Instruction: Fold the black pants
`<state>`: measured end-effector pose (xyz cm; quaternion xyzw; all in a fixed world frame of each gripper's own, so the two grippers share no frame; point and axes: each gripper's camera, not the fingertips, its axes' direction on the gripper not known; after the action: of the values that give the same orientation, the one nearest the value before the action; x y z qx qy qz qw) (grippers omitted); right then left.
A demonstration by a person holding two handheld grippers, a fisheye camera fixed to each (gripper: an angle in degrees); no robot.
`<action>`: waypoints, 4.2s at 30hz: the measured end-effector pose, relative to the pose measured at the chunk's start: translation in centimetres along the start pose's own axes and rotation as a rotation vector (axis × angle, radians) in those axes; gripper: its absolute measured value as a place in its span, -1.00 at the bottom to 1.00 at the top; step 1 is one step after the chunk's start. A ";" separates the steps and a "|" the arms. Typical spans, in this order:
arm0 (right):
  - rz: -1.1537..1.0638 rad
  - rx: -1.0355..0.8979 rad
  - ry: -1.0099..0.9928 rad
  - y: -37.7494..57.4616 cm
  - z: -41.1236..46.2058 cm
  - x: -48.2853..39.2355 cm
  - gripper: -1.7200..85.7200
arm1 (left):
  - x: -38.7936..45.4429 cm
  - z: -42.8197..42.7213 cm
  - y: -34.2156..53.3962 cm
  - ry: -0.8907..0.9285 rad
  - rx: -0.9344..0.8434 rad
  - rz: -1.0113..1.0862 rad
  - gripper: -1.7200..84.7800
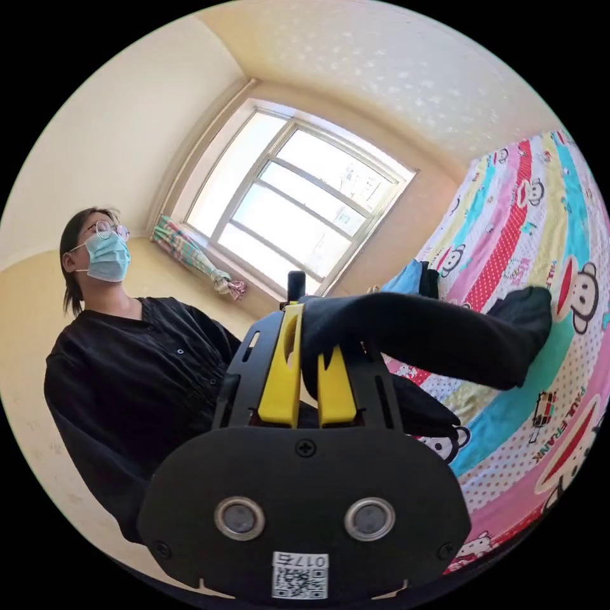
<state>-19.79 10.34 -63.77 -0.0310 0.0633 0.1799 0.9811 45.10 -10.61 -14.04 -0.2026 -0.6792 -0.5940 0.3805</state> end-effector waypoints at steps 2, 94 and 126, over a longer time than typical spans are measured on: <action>-0.099 -0.027 0.019 -1.7 -0.2 -4.8 -0.98 | 3.3 0.3 -1.3 -0.007 0.043 0.065 -0.94; 0.017 -0.530 -0.090 -27.1 37.3 18.6 -0.85 | 12.2 -20.0 -3.1 -0.483 0.514 -0.324 -0.78; 1.288 -0.854 1.191 15.5 26.3 21.9 -0.95 | -18.3 -18.9 35.7 -0.576 -0.486 -1.790 -0.98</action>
<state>-2.05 34.61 -41.33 -0.4293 0.4832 0.6446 0.4084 87.80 -17.94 -4.48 0.1784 -0.5078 -0.7155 -0.4453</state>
